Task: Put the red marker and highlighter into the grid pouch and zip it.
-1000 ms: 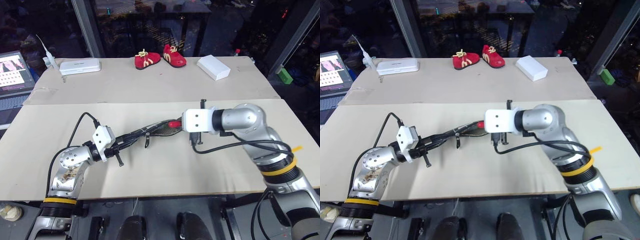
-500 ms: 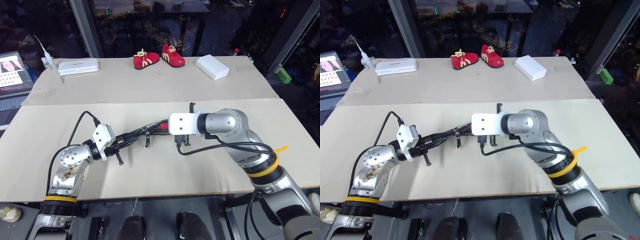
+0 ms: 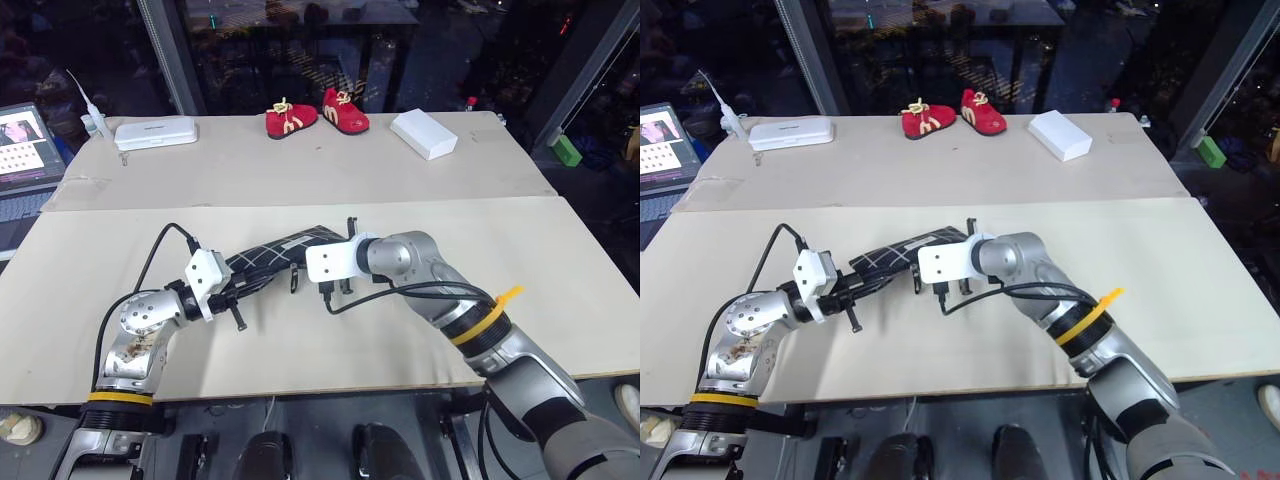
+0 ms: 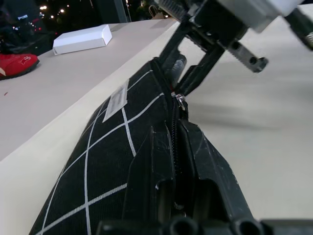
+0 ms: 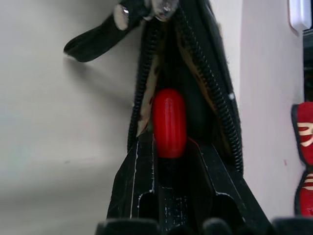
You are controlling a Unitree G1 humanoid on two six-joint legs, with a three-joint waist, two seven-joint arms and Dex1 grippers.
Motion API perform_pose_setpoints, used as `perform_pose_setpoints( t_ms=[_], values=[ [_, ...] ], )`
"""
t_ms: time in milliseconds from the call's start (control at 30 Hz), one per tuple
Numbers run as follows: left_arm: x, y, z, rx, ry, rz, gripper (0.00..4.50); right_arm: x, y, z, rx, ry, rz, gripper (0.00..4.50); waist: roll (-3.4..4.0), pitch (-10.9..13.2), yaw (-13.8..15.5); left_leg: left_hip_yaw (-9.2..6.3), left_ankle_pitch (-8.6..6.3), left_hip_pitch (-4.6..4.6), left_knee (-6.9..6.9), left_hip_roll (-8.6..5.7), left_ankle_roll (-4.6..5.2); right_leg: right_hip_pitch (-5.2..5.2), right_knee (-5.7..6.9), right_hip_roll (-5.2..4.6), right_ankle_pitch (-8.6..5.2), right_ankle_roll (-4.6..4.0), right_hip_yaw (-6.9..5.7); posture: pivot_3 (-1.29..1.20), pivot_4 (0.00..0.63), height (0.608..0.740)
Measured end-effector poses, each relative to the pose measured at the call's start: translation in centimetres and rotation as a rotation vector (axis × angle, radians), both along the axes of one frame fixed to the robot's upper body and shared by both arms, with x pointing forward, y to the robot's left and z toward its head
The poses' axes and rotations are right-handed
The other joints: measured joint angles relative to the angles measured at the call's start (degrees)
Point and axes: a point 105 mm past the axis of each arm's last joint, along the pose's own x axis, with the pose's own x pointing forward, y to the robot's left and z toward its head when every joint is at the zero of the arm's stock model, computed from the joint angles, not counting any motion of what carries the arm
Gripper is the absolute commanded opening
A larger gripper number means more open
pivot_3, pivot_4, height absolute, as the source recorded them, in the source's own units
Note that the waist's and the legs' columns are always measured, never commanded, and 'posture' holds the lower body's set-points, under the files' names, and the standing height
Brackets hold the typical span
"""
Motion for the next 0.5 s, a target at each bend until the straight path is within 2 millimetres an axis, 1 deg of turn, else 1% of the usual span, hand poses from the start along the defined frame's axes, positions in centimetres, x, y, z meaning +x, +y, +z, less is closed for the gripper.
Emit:
perform_pose_setpoints(
  t_ms=[100,200,267,367,500],
  values=[
    [0.0,0.1,0.0,0.002,0.0,0.002,0.0,0.1,1.1,0.8,0.029,-0.037,0.039,0.46,0.0,0.0,0.0,-0.01,0.0,0.0,0.0,0.0,0.0,0.0,0.0,0.0,0.0,0.0,0.0,0.0,0.15,0.74],
    [0.0,0.1,0.0,0.003,0.0,0.003,0.0,-0.8,2.6,1.0,0.063,-0.039,0.113,0.46,0.0,0.0,0.0,-0.01,0.0,-0.01,0.0,0.01,0.0,0.0,0.0,0.0,0.0,0.0,-0.01,0.0,0.15,0.74],
    [0.0,0.1,0.0,0.003,0.0,0.001,0.0,-1.3,3.3,1.0,0.076,-0.03,0.154,0.46,0.0,0.0,0.0,-0.01,0.0,-0.01,0.0,0.0,0.0,0.0,0.0,-0.01,0.0,0.0,-0.01,0.0,0.15,0.74],
    [0.0,0.2,0.0,0.004,0.0,0.002,0.0,-2.0,3.7,0.6,0.092,-0.005,0.199,0.46,0.0,0.0,0.1,-0.01,0.0,-0.01,0.0,0.0,0.0,0.01,0.0,-0.02,0.0,0.0,-0.01,0.0,0.15,0.74],
    [-0.1,0.2,0.0,0.005,-0.001,-0.003,0.0,-2.4,3.7,0.5,0.097,-0.006,0.254,0.46,0.0,0.0,0.1,-0.01,0.0,0.0,0.0,0.0,0.0,0.01,0.0,-0.02,0.0,0.0,-0.01,0.0,0.15,0.74]
  ],
)
